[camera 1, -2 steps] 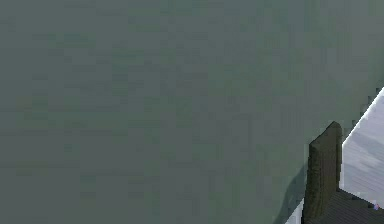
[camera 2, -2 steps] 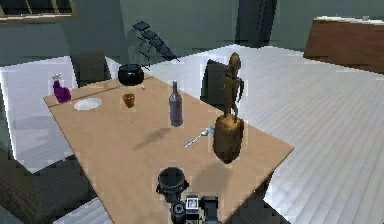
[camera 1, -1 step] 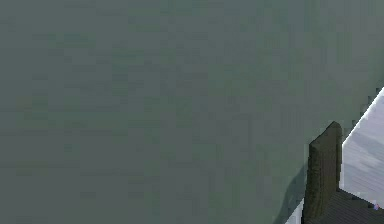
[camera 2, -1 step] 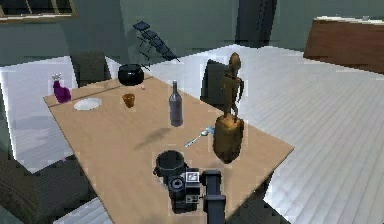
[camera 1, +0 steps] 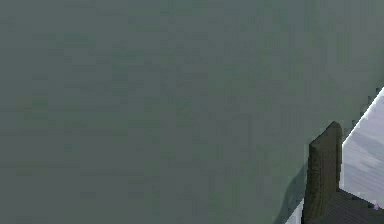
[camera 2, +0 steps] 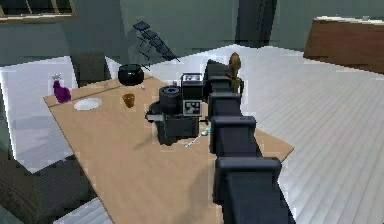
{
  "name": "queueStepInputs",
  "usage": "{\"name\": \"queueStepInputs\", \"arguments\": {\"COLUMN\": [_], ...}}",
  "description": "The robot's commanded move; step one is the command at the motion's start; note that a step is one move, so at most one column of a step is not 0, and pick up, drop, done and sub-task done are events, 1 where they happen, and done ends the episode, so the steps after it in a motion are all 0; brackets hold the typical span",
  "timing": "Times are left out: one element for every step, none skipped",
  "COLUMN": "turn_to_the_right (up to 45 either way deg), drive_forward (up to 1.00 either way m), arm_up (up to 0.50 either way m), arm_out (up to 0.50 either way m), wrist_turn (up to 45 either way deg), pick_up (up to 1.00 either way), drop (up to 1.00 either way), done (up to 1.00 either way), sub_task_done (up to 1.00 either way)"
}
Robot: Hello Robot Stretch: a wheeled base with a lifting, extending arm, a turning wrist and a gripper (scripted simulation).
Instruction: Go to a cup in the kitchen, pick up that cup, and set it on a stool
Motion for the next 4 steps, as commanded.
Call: {"name": "queueStepInputs", "arguments": {"turn_to_the_right": [0.0,0.0,0.0,0.0], "drive_forward": [0.0,0.0,0.0,0.0], "arm_up": [0.0,0.0,0.0,0.0], "arm_out": [0.0,0.0,0.0,-0.2], "wrist_turn": [-45.0,-45.0,-27.0,0.0], "pick_up": [0.0,0.0,0.0,0.0], "drop": [0.0,0.0,0.0,0.0], "done": [0.0,0.0,0.0,0.0], "sub_task_done": [0.0,0.0,0.0,0.0]}}
